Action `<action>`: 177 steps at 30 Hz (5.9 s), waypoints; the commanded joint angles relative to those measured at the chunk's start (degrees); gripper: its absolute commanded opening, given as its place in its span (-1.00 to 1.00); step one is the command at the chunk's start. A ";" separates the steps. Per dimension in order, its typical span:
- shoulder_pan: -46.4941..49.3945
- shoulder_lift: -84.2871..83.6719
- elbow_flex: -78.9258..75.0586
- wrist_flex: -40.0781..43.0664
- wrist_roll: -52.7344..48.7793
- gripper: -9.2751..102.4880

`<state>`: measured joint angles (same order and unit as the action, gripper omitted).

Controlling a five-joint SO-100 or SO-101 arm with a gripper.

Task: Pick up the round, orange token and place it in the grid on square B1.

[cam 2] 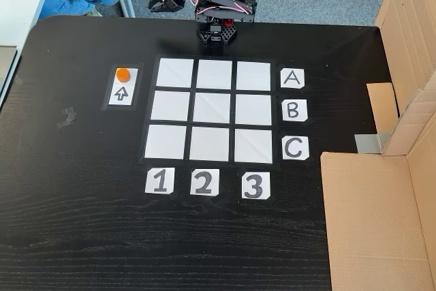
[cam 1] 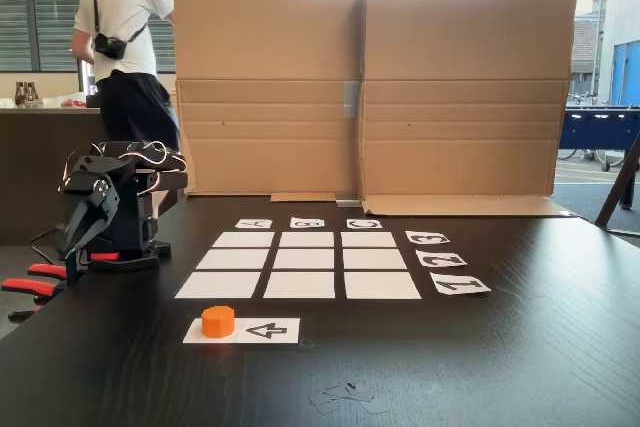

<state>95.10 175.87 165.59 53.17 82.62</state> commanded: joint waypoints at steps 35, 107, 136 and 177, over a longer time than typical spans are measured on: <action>-10.99 -69.35 -80.42 35.16 2.20 0.55; -40.87 -113.64 -97.03 31.03 6.77 0.59; -42.45 -122.61 -106.00 29.88 7.65 0.58; -40.08 -102.57 -98.61 26.72 0.62 -0.85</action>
<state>54.58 63.37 65.04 80.33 83.85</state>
